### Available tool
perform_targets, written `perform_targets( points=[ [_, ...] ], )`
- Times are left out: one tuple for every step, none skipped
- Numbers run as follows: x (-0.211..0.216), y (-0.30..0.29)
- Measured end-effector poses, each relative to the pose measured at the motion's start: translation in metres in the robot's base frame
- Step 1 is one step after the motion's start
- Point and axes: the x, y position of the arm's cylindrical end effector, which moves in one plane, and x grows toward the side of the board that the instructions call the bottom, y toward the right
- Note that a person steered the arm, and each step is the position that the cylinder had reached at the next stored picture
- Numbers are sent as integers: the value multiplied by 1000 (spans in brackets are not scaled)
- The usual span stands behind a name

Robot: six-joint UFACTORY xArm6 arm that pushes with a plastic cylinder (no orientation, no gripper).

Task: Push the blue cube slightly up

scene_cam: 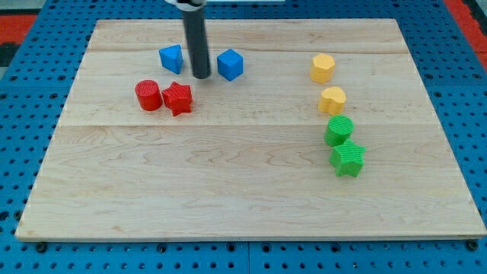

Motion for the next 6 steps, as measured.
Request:
perform_targets(
  points=[
    [-7, 34],
    [-12, 48],
    [-2, 47],
    [-2, 45],
    [-4, 45],
    [-4, 45]
  ],
)
